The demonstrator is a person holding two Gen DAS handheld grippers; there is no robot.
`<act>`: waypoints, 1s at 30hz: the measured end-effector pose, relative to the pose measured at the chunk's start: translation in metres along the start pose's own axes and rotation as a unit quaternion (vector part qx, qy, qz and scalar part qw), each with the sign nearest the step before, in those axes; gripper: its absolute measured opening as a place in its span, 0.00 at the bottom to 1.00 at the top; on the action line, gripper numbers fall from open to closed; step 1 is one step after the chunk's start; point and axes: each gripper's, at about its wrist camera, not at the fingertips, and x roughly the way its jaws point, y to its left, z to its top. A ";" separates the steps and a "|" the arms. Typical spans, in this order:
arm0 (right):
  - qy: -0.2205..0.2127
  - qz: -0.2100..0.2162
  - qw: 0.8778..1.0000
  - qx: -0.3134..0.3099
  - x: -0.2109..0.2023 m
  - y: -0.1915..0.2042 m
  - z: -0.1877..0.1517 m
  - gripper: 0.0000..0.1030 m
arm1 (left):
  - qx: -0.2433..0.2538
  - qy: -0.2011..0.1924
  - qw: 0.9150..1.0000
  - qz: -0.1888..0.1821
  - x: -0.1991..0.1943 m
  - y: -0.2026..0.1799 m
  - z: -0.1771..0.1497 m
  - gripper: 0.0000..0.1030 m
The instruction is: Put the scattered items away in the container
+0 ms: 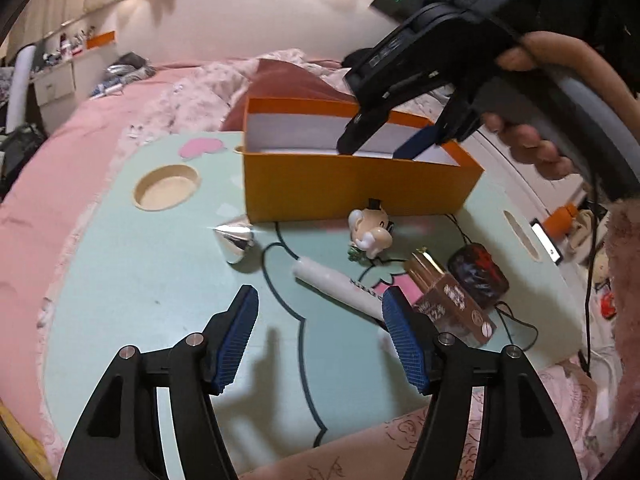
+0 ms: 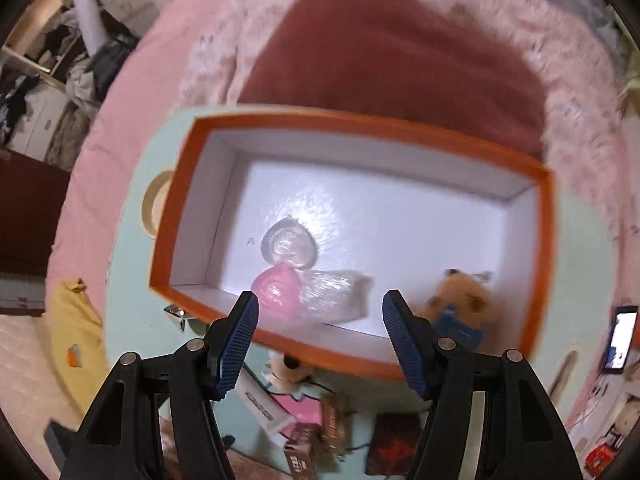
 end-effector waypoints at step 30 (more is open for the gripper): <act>-0.009 -0.128 0.992 0.000 0.028 0.013 0.005 0.66 | 0.010 0.019 1.000 0.018 0.004 0.001 -0.007 0.63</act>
